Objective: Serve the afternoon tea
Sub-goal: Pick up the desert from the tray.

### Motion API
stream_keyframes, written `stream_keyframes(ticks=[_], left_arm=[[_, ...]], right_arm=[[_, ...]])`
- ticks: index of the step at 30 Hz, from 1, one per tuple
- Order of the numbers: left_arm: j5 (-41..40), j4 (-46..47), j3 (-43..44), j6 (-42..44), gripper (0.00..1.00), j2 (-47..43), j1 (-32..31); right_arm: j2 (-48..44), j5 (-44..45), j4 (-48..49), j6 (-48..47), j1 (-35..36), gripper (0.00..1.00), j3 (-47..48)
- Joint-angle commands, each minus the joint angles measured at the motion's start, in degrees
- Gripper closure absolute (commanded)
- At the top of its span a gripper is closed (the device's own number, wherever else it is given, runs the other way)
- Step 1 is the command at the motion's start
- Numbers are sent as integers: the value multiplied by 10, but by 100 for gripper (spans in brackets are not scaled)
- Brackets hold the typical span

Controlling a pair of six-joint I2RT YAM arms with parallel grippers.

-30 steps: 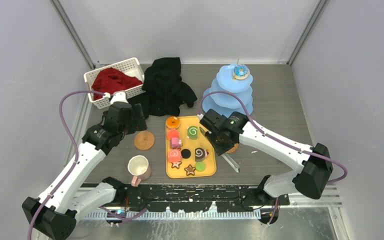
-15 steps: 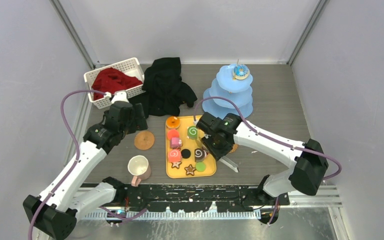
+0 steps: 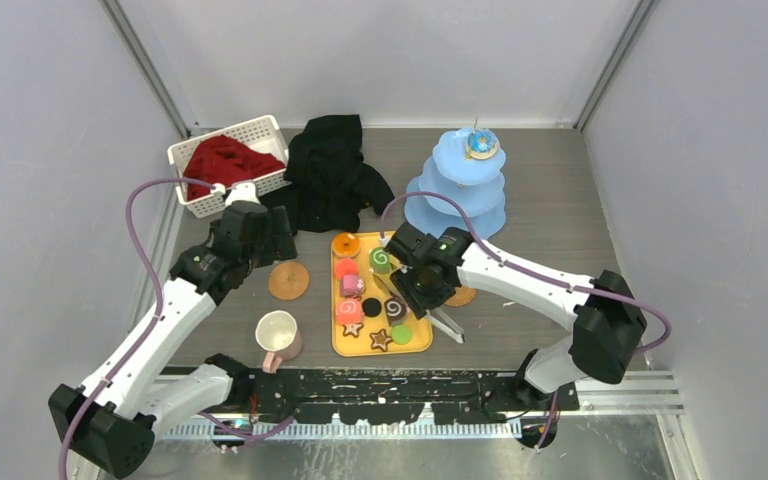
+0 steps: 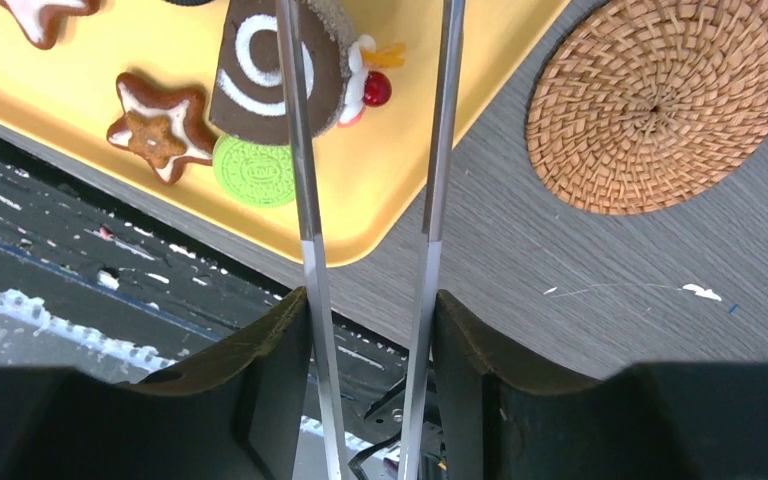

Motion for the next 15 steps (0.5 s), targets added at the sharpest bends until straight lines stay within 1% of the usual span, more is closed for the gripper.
stream_keyframes(ticks=[1, 6, 9, 10, 12, 15], left_arm=[[-1, 25, 10, 8, 2, -4, 3], [-1, 24, 17, 13, 2, 0, 3], [1, 26, 17, 12, 2, 1, 3], [2, 26, 17, 12, 2, 1, 3], [1, 25, 16, 13, 2, 0, 3], [2, 25, 15, 14, 2, -1, 3]], right_arm=[[3, 26, 26, 8, 3, 49, 15], [9, 47, 44, 23, 3, 46, 21], [13, 50, 62, 32, 2, 49, 19], [14, 48, 66, 33, 3, 51, 19], [15, 48, 72, 35, 3, 60, 17], [12, 58, 66, 36, 2, 75, 19]])
